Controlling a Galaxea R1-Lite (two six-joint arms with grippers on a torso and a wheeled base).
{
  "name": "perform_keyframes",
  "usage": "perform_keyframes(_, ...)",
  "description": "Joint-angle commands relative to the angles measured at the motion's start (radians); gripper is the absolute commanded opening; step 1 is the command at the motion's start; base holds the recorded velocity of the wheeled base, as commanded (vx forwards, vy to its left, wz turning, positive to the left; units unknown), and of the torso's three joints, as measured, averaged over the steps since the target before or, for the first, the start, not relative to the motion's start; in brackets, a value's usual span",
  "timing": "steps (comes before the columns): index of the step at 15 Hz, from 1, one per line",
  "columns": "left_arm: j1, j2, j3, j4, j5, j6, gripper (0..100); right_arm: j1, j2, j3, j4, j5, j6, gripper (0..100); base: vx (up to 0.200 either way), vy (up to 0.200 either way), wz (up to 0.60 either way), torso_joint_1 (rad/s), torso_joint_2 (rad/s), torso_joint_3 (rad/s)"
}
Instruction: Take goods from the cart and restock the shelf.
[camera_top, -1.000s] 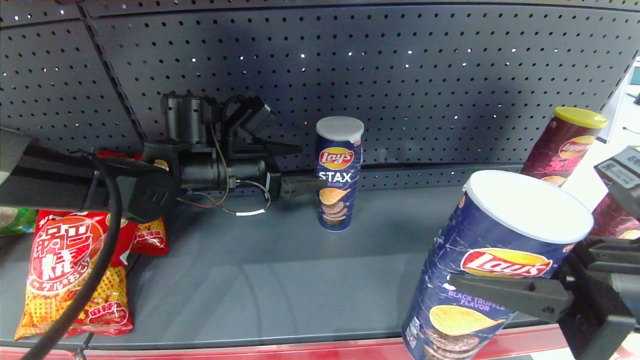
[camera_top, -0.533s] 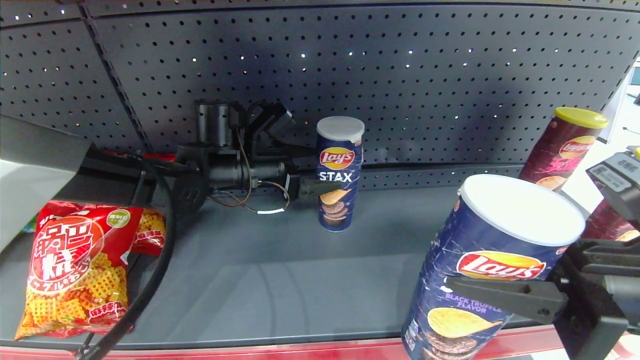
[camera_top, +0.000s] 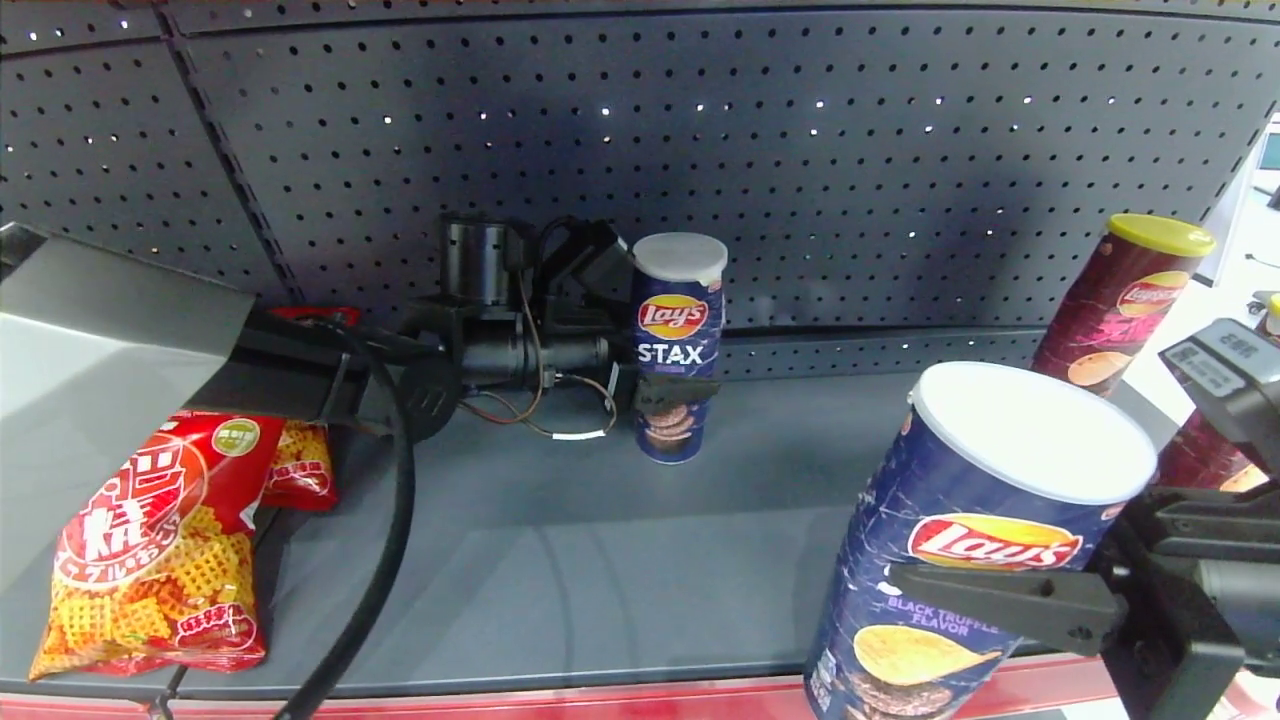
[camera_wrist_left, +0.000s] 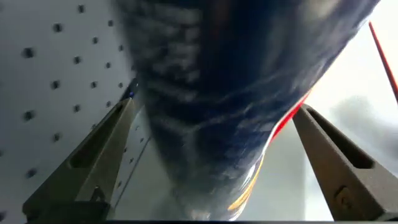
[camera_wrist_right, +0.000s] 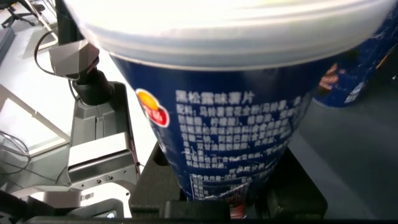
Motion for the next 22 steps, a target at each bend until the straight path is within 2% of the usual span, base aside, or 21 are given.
perform_keyframes(1, -0.011, 0.021, -0.014, -0.010, -0.001, -0.001, 100, 0.000, -0.005, 0.015, -0.003, 0.000, -0.001, 0, 0.000, 0.000, 0.00, 0.000, 0.00, 0.000)
perform_keyframes(2, -0.012, 0.022, -0.014, -0.010, -0.001, -0.001, 0, 0.000, -0.007, 0.016, -0.005, 0.000, -0.001, 0, 0.000, 0.000, 0.00, 0.000, 0.00, 0.000)
perform_keyframes(6, -0.019, 0.027, -0.024, -0.022, -0.001, -0.004, 0, 0.000, 0.001, 0.024, -0.009, 0.002, -0.001, 0, 0.000, 0.000, 0.00, 0.000, 0.00, 0.000)
perform_keyframes(10, -0.040, -0.050, 0.021, -0.022, 0.002, -0.006, 0, 0.000, 0.018, 0.018, -0.022, 0.002, 0.002, 0, 0.000, 0.000, 0.00, 0.000, 0.00, 0.000)
perform_keyframes(14, -0.081, -0.208, 0.170, -0.021, 0.015, -0.012, 0, 0.000, 0.024, 0.015, -0.022, 0.002, 0.002, 0, 0.000, 0.000, 0.00, 0.000, 0.00, 0.000)
perform_keyframes(17, -0.111, -0.295, 0.332, -0.022, 0.031, -0.015, 0, 0.000, 0.028, 0.012, -0.022, 0.002, 0.002, 0, 0.000, 0.000, 0.00, 0.000, 0.00, 0.000)
perform_keyframes(18, -0.121, -0.305, 0.349, -0.022, 0.036, -0.023, 0, 0.000, 0.028, 0.012, -0.022, 0.002, 0.002, 0, 0.000, 0.000, 0.00, 0.000, 0.00, 0.000)
perform_keyframes(19, -0.137, -0.311, 0.369, -0.024, 0.053, -0.049, 0, 0.000, 0.027, 0.010, -0.022, 0.000, 0.001, 0, 0.000, 0.000, 0.00, 0.000, 0.00, 0.000)
perform_keyframes(22, -0.181, -0.294, 0.366, -0.058, 0.087, -0.093, 0, 0.000, 0.021, 0.003, -0.022, 0.000, 0.001, 0, 0.000, 0.000, 0.00, 0.000, 0.00, 0.000)
